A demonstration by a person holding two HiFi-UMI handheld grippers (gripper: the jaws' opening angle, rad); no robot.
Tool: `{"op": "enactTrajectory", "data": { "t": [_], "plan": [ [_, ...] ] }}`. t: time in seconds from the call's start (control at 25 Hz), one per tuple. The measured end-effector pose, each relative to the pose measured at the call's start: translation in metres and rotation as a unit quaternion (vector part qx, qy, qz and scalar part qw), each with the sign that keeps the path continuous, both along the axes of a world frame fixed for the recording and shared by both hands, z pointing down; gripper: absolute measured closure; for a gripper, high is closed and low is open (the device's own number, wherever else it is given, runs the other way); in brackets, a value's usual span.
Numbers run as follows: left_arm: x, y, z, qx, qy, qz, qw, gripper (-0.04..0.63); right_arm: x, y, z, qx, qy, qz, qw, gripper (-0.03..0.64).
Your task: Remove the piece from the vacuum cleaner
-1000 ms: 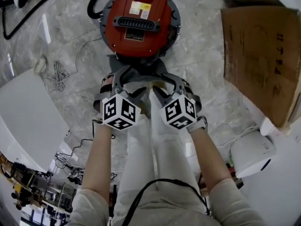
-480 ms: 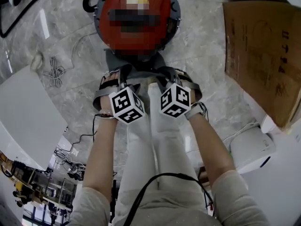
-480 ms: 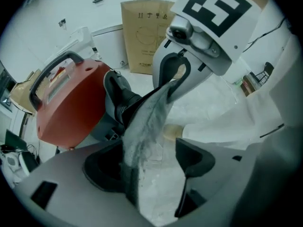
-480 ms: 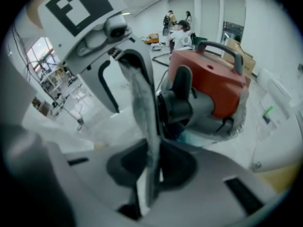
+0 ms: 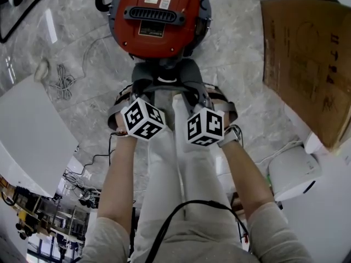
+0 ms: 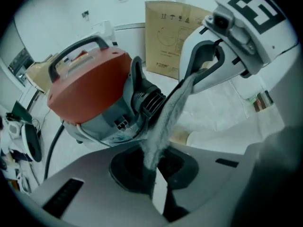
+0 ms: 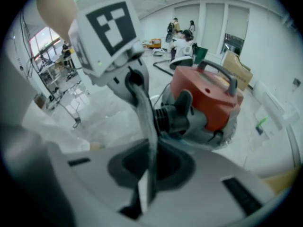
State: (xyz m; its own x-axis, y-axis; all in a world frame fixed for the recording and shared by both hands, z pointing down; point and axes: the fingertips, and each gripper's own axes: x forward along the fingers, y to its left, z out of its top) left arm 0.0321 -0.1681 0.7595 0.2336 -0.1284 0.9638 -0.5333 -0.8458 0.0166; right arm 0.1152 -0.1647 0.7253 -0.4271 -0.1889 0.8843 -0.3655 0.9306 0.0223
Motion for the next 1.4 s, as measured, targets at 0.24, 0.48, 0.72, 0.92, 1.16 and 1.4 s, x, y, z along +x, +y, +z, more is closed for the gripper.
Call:
{"op": "enactTrajectory", "data": {
  "t": [0.24, 0.48, 0.72, 0.92, 1.16, 1.4],
  "plan": [
    [-0.002, -0.002, -0.011, 0.010, 0.000, -0.015, 0.9998, 0.560, 0.001, 0.000, 0.000, -0.011, -0.001, 0.014, 1.000, 0.591],
    [0.006, -0.004, -0.037, 0.027, 0.009, -0.019, 0.9994, 0.560, 0.004, 0.006, 0.024, -0.055, 0.004, 0.041, 0.998, 0.591],
    [0.000, 0.003, -0.028, 0.009, 0.020, -0.072, 0.9972, 0.560, 0.003, 0.009, 0.017, -0.049, 0.009, 0.031, 0.998, 0.591],
    [-0.007, 0.003, -0.006, -0.013, 0.018, -0.096, 0.9951, 0.560, -0.005, 0.004, -0.012, -0.003, 0.004, 0.010, 1.000, 0.591],
    [-0.006, 0.005, -0.008, -0.024, 0.032, -0.129, 0.9908, 0.560, -0.006, 0.006, -0.011, 0.001, 0.008, -0.008, 1.000, 0.591],
    [0.003, 0.008, -0.039, 0.011, 0.037, -0.116, 0.9925, 0.560, 0.005, 0.013, 0.018, -0.040, 0.017, 0.015, 0.999, 0.591]
  ]
}}
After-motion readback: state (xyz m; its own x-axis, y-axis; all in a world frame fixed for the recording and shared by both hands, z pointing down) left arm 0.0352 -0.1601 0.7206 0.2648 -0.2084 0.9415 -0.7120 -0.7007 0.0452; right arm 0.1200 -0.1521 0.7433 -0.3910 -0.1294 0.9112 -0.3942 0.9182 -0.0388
